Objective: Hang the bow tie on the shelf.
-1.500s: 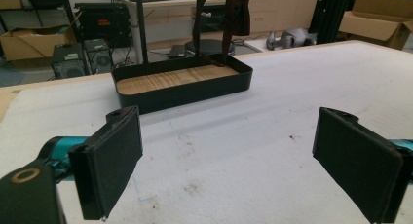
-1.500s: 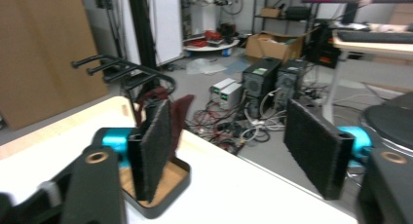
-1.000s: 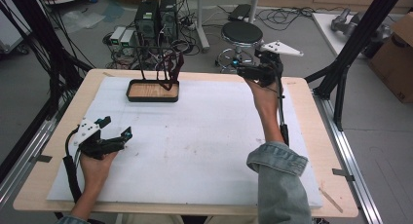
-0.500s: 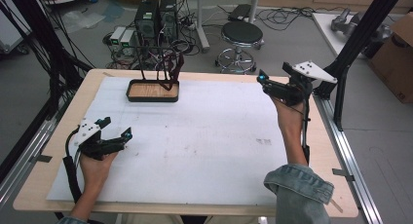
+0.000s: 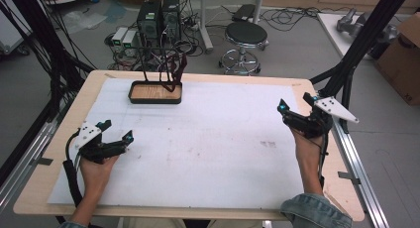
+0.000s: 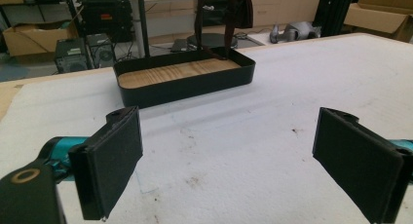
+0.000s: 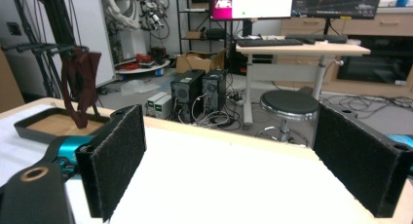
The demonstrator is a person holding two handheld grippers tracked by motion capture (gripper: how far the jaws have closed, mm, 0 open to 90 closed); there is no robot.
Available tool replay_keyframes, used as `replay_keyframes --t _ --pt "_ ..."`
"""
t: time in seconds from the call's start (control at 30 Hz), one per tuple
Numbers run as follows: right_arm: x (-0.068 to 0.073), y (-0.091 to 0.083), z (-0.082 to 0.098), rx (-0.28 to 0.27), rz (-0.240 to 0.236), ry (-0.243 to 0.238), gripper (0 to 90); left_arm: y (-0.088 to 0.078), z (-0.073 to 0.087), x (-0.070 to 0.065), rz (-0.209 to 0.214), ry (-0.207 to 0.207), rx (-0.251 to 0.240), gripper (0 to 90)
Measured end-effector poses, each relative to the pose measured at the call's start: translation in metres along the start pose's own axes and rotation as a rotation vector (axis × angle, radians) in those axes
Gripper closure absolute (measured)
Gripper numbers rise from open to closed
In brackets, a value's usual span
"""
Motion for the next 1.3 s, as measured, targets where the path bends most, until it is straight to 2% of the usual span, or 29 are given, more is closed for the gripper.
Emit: replay_keyframes --t 0.17,0.4,0.6,0.9,1.1,1.2,1.3 --pt "-0.004 -0.014 0.03 0.026 0.007 0.023 11.5 0.0 0.0 0.0 -0.003 -0.001 0.004 11.2" --pt "0.0 -0.025 0.067 0.058 0.007 0.024 11.5 0.0 0.002 0.003 -0.018 -0.01 0.016 11.3" --pt "0.007 -0.031 0.091 0.084 0.018 0.004 11.5 0.0 0.008 0.007 -0.034 -0.03 0.056 11.2" --pt "0.009 -0.031 0.1 0.119 0.005 0.012 11.5 -0.001 0.012 0.01 -0.042 -0.043 0.078 11.2" --pt "0.012 -0.028 0.106 0.165 -0.008 -0.007 11.5 -0.001 0.012 0.01 -0.044 -0.042 0.077 11.2" --pt "0.012 -0.028 0.105 0.15 -0.005 -0.021 11.5 -0.001 0.012 0.01 -0.043 -0.043 0.08 11.2" --pt "0.012 -0.029 0.105 0.156 -0.007 -0.009 11.5 -0.001 0.013 0.01 -0.048 -0.044 0.087 11.2"
Point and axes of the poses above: each handheld gripper's, and its own axes: y roughly forward along the jaws, z roughly out of its underside, x roughly to its left, the point moved 8 cm from there along y, roughly forward along the jaws, and after that the axes turned 13 degrees about z, right-handed, at the moved point
